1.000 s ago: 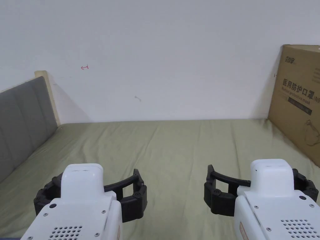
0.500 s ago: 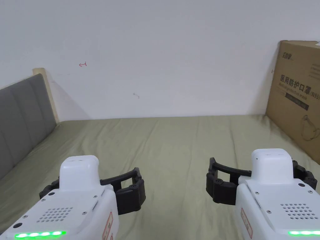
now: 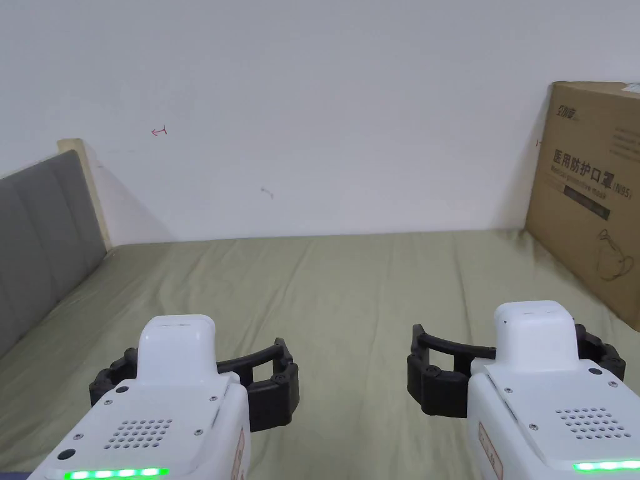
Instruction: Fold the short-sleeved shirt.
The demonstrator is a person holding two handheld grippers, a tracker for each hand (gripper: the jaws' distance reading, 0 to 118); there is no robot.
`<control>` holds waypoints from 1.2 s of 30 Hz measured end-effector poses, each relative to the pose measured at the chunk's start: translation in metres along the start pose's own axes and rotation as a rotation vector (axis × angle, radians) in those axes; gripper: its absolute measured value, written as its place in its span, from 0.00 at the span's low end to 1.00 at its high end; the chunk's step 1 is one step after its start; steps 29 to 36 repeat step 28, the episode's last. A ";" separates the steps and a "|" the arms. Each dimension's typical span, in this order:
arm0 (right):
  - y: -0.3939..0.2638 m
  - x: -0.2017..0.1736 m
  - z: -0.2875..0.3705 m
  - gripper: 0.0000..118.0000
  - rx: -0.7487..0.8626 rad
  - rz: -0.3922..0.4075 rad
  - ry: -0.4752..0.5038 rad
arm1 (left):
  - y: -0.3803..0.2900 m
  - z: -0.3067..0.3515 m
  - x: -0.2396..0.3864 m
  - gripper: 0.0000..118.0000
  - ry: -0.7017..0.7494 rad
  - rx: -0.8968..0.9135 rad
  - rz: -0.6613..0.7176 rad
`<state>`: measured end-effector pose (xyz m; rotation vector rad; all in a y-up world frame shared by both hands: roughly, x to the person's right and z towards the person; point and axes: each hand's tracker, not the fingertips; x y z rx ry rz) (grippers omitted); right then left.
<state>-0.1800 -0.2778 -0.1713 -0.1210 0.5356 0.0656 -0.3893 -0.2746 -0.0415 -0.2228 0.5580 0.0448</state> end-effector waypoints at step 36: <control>-0.009 0.002 -0.009 1.00 -0.028 0.018 -0.006 | 0.000 -0.006 -0.001 0.98 -0.053 0.034 0.013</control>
